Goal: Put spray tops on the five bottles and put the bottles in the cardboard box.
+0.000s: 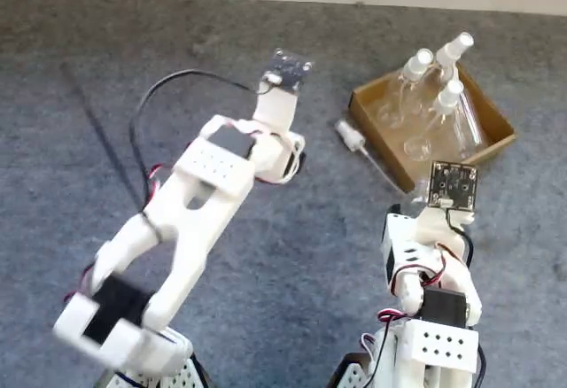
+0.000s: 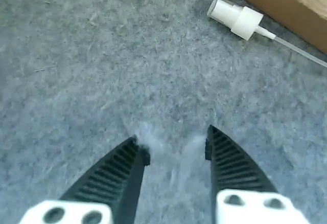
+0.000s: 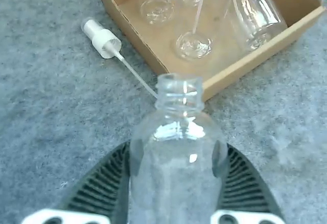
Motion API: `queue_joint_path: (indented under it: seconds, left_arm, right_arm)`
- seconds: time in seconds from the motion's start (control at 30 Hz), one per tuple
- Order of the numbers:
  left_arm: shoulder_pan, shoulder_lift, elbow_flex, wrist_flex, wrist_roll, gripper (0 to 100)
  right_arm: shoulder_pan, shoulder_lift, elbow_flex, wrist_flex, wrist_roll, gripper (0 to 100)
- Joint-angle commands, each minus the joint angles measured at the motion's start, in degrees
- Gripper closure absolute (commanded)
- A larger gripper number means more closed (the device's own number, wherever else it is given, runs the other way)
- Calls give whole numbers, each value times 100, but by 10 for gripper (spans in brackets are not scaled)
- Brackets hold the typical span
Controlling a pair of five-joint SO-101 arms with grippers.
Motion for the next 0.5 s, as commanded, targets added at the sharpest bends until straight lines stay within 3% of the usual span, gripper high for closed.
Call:
queue_joint_path:
  seconds: [0.0,0.47]
  left_arm:
    - [268,840,-1253,9,343,876]
    - [532,2914,-3829,9,2971,818]
  right_arm:
    - [84,-110,-22,-145,-62,868]
    - [84,-110,330,-602,-26,868]
